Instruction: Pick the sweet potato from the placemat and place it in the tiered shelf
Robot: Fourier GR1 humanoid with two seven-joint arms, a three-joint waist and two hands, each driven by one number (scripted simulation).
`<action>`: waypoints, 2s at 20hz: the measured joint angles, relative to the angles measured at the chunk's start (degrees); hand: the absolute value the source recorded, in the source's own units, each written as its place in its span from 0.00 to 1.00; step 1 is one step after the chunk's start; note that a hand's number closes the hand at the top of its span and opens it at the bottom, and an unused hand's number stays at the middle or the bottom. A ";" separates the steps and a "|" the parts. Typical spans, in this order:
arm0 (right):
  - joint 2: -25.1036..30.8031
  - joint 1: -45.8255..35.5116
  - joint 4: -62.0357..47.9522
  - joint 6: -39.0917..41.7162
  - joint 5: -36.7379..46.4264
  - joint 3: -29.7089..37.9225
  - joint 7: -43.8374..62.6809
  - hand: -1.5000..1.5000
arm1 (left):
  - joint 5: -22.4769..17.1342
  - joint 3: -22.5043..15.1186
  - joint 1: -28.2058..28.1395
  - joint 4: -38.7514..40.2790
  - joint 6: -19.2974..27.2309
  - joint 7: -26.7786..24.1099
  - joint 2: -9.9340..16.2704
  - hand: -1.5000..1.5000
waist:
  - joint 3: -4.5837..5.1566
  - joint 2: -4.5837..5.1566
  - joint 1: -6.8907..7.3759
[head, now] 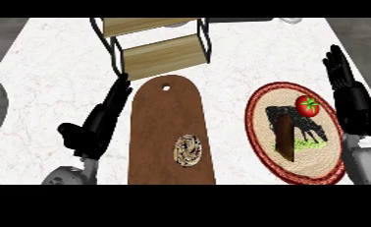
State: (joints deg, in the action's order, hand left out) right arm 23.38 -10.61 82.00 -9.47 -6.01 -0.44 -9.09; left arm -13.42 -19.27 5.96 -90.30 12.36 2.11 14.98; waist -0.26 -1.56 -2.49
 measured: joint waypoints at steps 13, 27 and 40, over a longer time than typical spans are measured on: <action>17.82 17.49 11.39 -14.65 23.62 7.47 23.16 0.00 | -5.41 9.49 -7.76 7.10 1.93 8.62 5.01 0.50 | 0.77 0.69 -2.14; 24.10 31.14 52.41 2.68 30.53 -1.49 60.95 0.00 | -7.21 10.78 -4.36 10.34 -2.35 10.50 5.38 0.50 | 0.47 1.41 1.78; 20.61 12.21 43.82 10.55 42.30 -16.16 78.37 0.00 | -6.14 9.92 -1.60 11.32 -3.59 11.60 4.69 0.50 | 0.45 1.99 5.38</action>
State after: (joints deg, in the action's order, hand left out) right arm 43.99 1.59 125.82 1.08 36.28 -16.60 69.28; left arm -19.56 -9.35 4.36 -78.98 8.77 13.71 19.66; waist 0.19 0.43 2.89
